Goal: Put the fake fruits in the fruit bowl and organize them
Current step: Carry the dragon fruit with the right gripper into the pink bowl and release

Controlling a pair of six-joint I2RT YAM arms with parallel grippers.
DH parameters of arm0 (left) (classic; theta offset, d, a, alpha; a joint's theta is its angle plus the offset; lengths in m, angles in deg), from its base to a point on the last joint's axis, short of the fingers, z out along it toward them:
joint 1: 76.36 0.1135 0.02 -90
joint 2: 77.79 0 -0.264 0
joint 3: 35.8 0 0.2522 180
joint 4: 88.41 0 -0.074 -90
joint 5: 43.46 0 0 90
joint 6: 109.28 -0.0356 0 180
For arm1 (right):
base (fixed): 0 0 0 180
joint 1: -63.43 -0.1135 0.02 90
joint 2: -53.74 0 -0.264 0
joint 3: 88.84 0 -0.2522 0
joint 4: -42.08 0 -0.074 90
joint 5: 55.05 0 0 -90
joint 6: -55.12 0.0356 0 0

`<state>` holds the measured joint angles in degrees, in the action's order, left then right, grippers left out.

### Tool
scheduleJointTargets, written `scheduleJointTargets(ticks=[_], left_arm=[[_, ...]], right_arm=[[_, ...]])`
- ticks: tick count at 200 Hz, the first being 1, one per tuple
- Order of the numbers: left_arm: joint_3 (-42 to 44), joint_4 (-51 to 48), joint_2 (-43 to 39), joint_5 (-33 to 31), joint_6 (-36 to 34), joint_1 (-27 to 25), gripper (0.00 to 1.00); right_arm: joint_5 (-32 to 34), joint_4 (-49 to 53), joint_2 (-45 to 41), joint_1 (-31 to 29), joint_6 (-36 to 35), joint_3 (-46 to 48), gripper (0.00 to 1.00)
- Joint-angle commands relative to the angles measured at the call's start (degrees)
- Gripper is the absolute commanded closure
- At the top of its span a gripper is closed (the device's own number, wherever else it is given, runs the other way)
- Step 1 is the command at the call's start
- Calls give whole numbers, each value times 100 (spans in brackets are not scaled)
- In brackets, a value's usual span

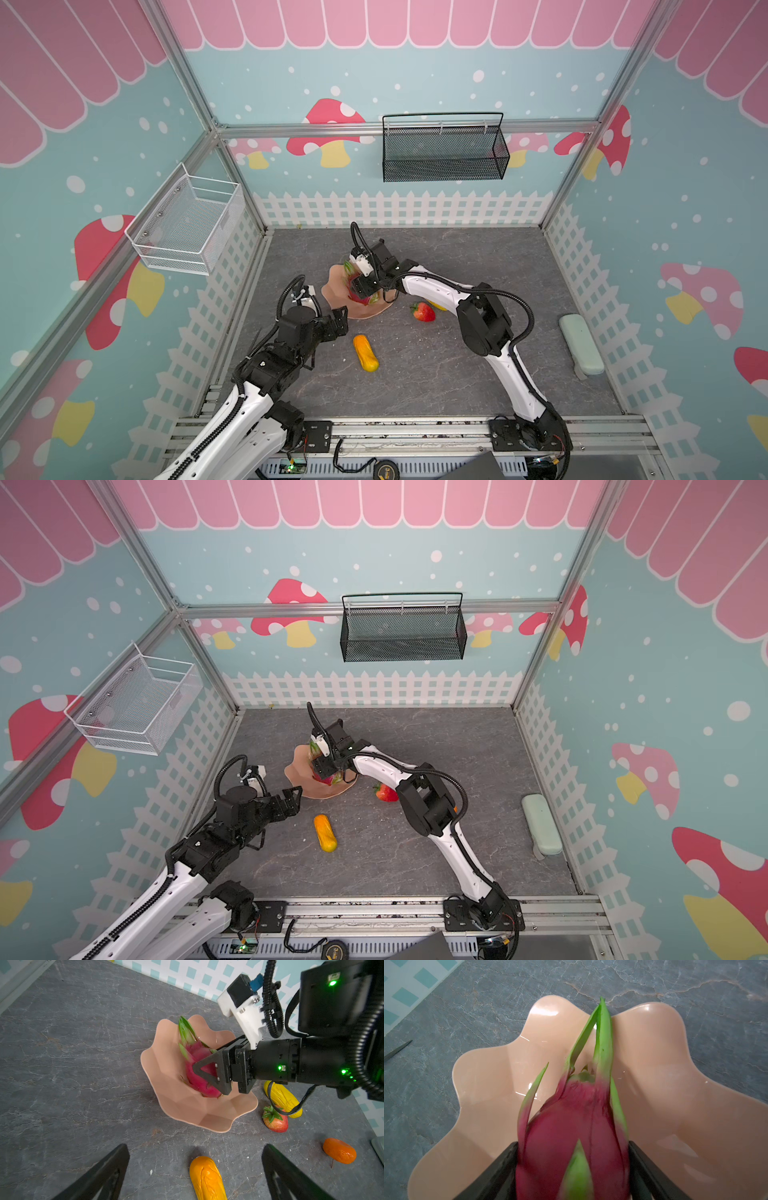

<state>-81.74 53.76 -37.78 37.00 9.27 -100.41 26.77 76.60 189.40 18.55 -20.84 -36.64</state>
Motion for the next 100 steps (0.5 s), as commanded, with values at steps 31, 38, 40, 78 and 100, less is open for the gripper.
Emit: scheduleJointTargets(ticks=[31, 38, 40, 78, 100], left_arm=[[188, 78, 491, 400, 342, -14, 7], [211, 87, 611, 377, 396, -82, 10], [223, 87, 641, 357, 416, -106, 11], [436, 461, 983, 55, 773, -615, 22], [425, 579, 1283, 49, 988, -865, 28]], right_arm=[[256, -137, -529, 6, -223, 266, 7], [333, -142, -648, 6, -258, 308, 5], [354, -142, -688, 12, -265, 329, 5], [503, -924, -2152, 210, -132, 2196, 2], [235, -1627, -3380, 404, 64, 3855, 2]])
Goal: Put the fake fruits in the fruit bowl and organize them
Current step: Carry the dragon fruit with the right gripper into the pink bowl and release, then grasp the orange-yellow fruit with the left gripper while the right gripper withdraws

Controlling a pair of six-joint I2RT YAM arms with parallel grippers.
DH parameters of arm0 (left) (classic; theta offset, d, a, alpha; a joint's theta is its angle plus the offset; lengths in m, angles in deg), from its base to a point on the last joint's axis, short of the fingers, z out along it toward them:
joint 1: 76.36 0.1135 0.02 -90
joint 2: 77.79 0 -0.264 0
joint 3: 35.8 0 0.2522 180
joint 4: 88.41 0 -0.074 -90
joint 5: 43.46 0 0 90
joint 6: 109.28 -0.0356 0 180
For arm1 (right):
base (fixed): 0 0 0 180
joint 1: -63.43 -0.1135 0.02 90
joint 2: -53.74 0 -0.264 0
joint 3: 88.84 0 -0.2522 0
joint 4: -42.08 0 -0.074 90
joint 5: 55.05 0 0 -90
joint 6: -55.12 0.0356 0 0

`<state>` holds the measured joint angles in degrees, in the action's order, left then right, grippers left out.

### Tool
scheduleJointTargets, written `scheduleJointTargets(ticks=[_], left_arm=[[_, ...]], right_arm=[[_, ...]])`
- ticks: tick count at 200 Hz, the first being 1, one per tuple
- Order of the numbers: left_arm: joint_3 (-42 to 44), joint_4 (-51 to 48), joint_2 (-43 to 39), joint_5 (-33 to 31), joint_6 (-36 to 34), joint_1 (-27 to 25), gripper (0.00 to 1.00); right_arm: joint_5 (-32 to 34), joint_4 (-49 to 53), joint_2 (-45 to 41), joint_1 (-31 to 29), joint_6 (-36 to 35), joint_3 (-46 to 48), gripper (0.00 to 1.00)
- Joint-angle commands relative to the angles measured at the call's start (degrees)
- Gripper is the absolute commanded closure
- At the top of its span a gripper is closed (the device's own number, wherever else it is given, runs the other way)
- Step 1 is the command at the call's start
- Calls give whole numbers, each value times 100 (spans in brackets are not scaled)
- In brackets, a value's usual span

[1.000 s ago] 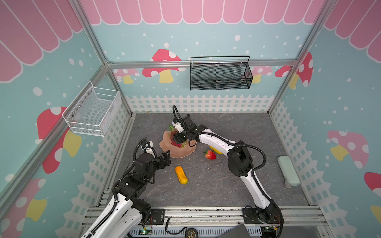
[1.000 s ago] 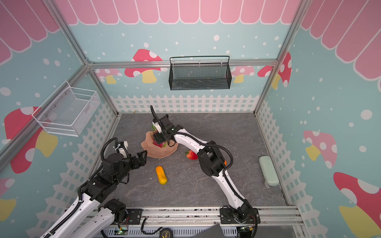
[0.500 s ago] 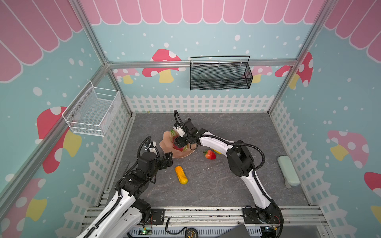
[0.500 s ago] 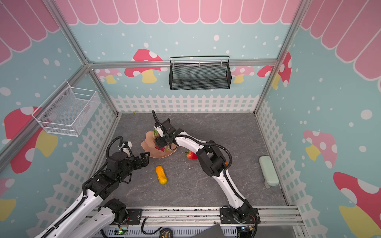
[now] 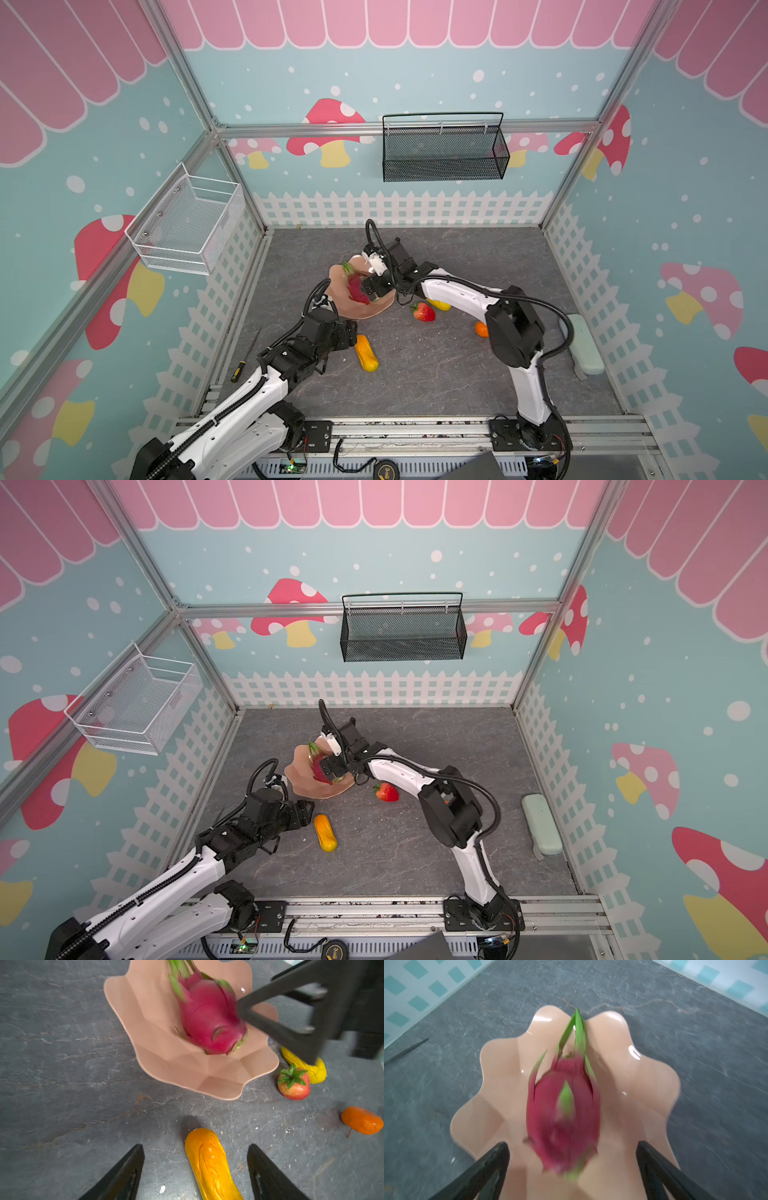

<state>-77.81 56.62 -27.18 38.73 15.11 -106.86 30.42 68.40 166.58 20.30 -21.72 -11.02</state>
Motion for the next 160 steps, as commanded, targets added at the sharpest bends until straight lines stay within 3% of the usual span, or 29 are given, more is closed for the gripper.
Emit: scheduleJointTargets(ticks=[1, 37, 71, 130, 160], left_arm=[[26, 293, 235, -128, 412, -238, 28], [-29, 412, 940, -332, 761, -801, 33], [-123, 484, 1483, -786, 1139, -1196, 37], [-125, 1111, 2499, -689, 1314, -1274, 38], [-115, 1076, 2683, -656, 1420, -1284, 53]], right_arm=[[-146, -821, -1133, 232, 151, 1350, 2], [-1575, -863, -2527, 229, -782, 3181, 2], [-2017, -1440, -3606, 73, -1209, 4586, 2], [-2843, -1883, -4280, -81, -1645, 5194, 2], [-2820, -1812, -4110, -81, -1675, 5124, 2]])
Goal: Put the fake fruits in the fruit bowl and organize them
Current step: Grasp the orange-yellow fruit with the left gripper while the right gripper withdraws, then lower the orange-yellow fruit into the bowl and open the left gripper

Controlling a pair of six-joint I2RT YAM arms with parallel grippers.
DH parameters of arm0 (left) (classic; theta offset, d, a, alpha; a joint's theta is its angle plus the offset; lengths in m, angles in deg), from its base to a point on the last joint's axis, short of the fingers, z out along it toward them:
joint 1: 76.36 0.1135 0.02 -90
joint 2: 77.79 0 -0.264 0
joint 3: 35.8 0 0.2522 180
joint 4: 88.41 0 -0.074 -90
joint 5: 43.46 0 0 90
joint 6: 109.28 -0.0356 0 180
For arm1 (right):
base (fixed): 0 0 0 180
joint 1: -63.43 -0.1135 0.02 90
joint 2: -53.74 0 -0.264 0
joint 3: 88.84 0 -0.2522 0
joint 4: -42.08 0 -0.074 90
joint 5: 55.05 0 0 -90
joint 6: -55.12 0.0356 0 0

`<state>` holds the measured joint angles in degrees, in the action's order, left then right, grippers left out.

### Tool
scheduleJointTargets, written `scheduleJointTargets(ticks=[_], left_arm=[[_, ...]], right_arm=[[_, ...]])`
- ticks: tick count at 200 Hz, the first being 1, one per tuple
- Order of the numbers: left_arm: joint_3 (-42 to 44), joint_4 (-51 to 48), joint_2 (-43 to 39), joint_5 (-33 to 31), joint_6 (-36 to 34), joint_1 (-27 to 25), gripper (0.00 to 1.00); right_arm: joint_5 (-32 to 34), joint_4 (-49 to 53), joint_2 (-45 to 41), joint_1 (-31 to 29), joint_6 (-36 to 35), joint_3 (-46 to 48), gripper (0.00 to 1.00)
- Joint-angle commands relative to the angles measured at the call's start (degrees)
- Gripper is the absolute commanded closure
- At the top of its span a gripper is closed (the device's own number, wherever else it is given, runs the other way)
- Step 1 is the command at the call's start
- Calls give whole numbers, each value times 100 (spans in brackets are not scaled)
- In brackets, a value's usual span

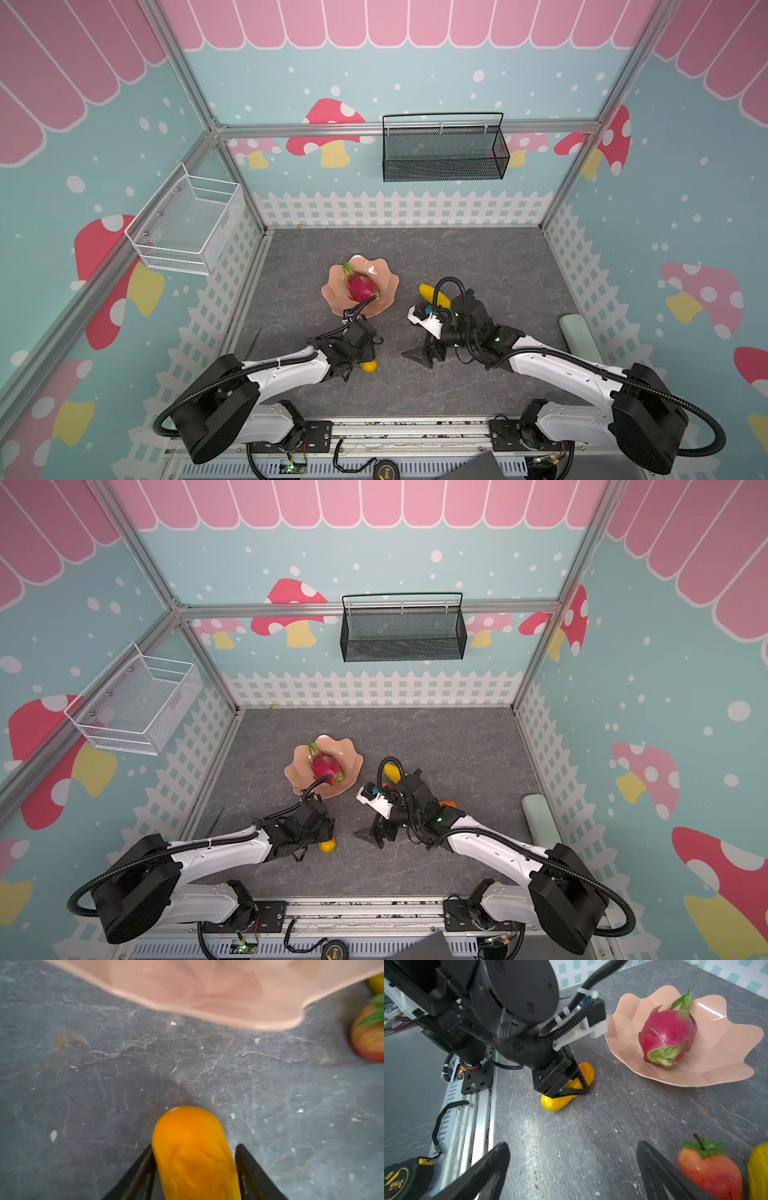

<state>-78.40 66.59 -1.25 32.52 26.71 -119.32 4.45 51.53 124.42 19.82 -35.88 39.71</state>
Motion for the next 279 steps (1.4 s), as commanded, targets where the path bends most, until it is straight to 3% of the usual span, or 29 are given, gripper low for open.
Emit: scheduleJointTargets(ticks=[1, 59, 80, 90, 119, 144, 204, 248, 279], left_arm=[[-54, 79, 86, -33, 264, -38, 53], [-50, -536, -1618, -137, 4, -37, 61], [-284, -714, -2108, -303, -443, 146, 61], [-459, -728, -2137, -312, -726, 465, 61], [-1166, -588, -1324, 250, -1347, 1807, 60], [-1856, -429, -302, 330, -1649, 2340, 60], [-2418, 210, 1237, 424, -1497, 2727, 60], [-2609, 427, 1812, 616, -1510, 2784, 58], [-2627, 498, 1978, 628, -1506, 2811, 51]], right_arm=[[-217, -123, 110, -33, -264, 47, 2], [-589, -516, 47, -33, -258, 189, 2], [-220, -906, 14, -33, -63, 298, 2], [49, -1211, -3, -35, 63, 417, 2], [578, -1907, -10, -35, 358, 707, 2], [477, -2129, 22, -33, 433, 794, 2], [362, -2198, 172, -32, 481, 751, 2], [422, -2178, 131, -29, 462, 755, 2], [497, -2178, 154, -33, 445, 763, 2]])
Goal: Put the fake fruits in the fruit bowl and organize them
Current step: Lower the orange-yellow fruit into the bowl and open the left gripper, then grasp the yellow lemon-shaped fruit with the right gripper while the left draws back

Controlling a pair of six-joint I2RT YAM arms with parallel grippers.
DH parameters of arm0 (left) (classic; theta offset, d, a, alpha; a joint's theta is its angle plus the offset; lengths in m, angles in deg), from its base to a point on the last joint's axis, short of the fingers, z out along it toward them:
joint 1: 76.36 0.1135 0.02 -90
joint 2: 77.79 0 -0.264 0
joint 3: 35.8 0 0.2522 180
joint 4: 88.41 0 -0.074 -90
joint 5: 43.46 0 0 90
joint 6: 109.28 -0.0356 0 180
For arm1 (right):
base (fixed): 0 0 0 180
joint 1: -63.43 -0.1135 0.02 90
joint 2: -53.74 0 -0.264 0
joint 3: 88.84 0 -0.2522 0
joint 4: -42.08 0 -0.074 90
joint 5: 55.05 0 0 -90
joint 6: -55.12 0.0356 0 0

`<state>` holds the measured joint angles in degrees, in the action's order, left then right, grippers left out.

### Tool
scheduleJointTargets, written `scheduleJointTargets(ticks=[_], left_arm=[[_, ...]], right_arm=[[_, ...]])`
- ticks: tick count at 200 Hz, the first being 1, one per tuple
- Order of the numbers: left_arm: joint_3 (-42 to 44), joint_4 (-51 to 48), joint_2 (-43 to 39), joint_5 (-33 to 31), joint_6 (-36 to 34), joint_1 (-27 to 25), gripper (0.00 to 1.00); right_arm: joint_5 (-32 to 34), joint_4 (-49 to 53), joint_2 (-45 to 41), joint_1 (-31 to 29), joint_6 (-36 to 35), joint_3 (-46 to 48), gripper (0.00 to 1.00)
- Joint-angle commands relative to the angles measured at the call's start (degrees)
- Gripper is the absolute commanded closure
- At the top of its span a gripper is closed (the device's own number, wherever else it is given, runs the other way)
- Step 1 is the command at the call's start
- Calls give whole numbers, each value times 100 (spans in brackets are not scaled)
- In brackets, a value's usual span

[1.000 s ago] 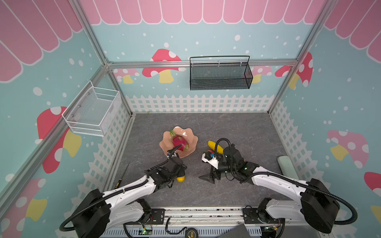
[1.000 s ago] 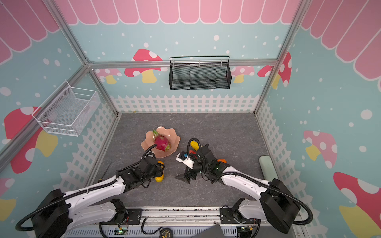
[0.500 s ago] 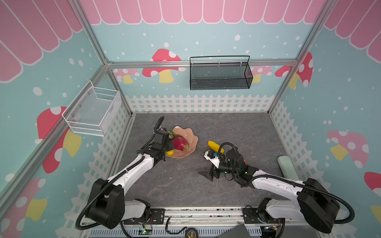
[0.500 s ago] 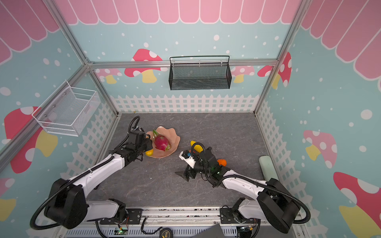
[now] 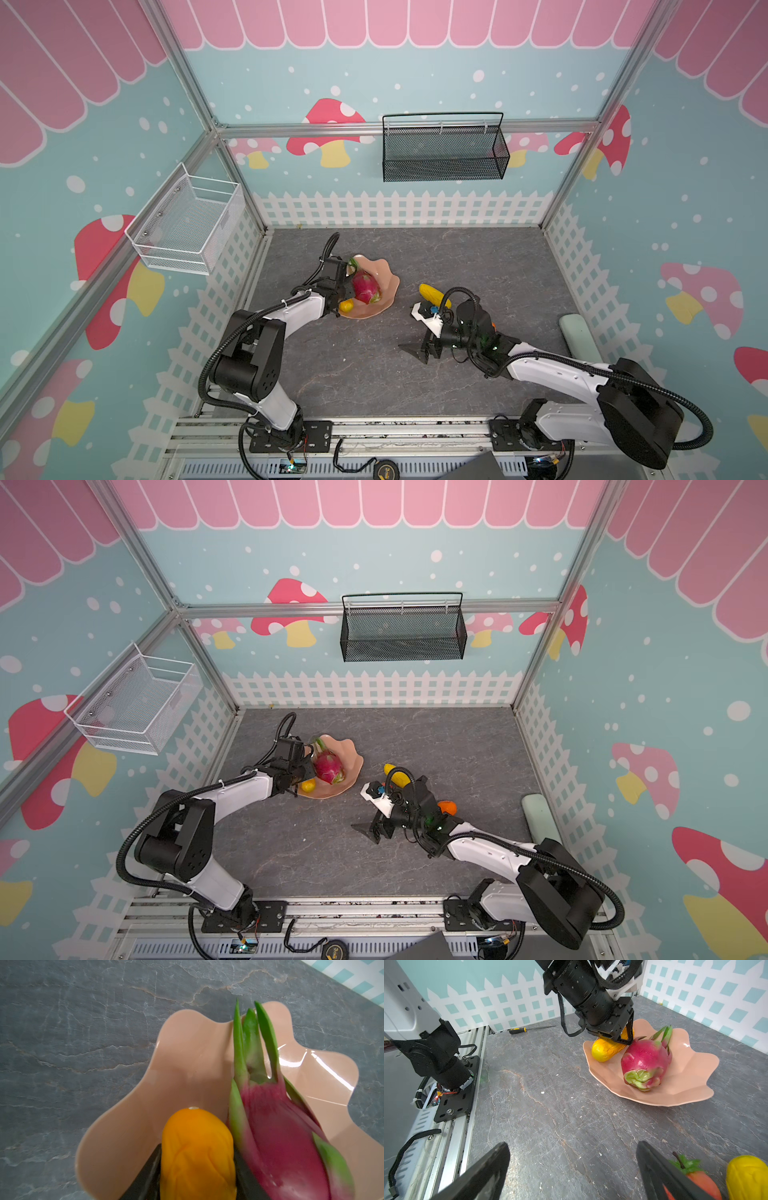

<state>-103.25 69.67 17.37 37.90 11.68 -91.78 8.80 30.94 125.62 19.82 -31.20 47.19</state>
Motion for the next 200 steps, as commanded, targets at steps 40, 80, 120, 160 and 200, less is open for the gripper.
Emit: scheduleJointTargets(ticks=[40, 80, 120, 160, 200], left_arm=[[-133, 236, 127, 90, 15, 66, 41], [82, 254, -514, 127, 26, 52, 39], [728, 131, -2091, 823, -311, -93, 34], [1489, 90, -3279, 1572, -661, -1413, 17], [1910, 37, -3778, 1003, -691, -2913, 3]], right_arm=[[48, -106, 187, -34, -21, -46, 2], [861, 24, 156, -2, 134, -50, 2], [2400, 539, 248, 859, 1341, -99, 2], [2962, 1443, 809, 1463, 1427, -745, 1], [2263, 1602, 1975, 1724, 1381, -1454, 5]])
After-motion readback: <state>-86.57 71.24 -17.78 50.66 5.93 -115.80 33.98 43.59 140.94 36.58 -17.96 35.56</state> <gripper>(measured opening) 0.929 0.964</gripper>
